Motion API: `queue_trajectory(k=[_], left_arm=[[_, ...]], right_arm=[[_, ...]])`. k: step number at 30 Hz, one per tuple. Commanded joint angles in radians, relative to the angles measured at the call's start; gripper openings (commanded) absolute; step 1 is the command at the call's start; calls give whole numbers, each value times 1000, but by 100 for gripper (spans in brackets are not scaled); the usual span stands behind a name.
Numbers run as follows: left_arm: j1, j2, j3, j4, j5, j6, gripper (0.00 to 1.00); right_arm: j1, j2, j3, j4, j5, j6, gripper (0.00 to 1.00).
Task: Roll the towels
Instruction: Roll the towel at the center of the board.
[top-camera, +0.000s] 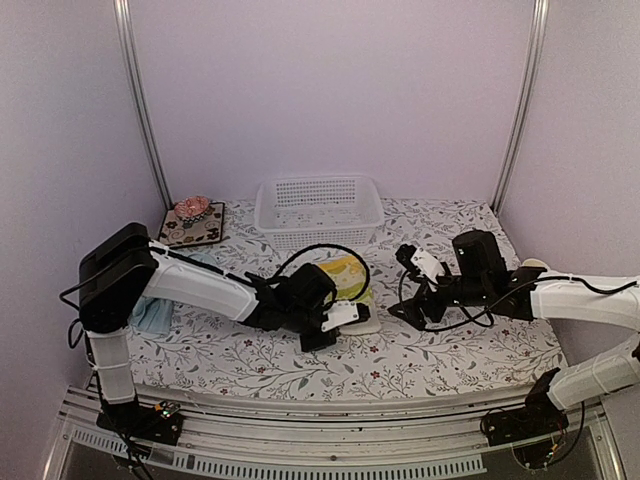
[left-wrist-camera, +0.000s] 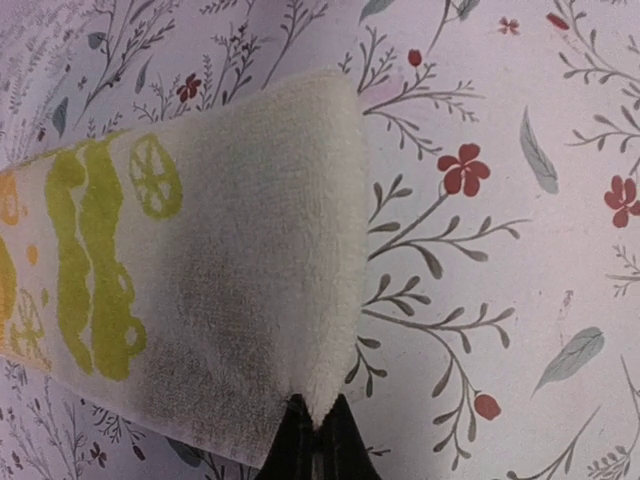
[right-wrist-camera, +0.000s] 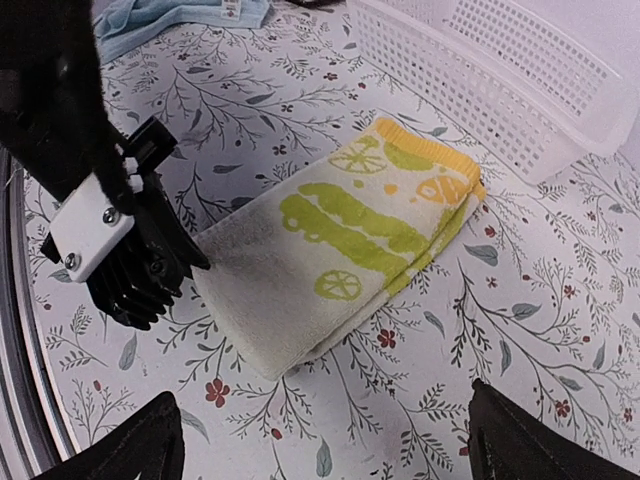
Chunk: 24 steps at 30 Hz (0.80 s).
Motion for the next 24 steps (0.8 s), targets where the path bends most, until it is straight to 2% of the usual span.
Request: queue_trajectory(k=[1, 7, 16, 24], left_arm=[[37, -54, -3, -48, 119, -45, 1], [66, -47, 14, -76, 178, -52, 1], [92, -18, 55, -120, 239, -53, 2], [128, -15, 81, -149, 302, -62, 2]], right_arm=[[9, 34, 15, 54, -22, -150, 99], [79, 92, 31, 30, -22, -291, 99], [104, 116, 18, 90, -82, -393, 99], [118, 148, 11, 142, -73, -462, 99]])
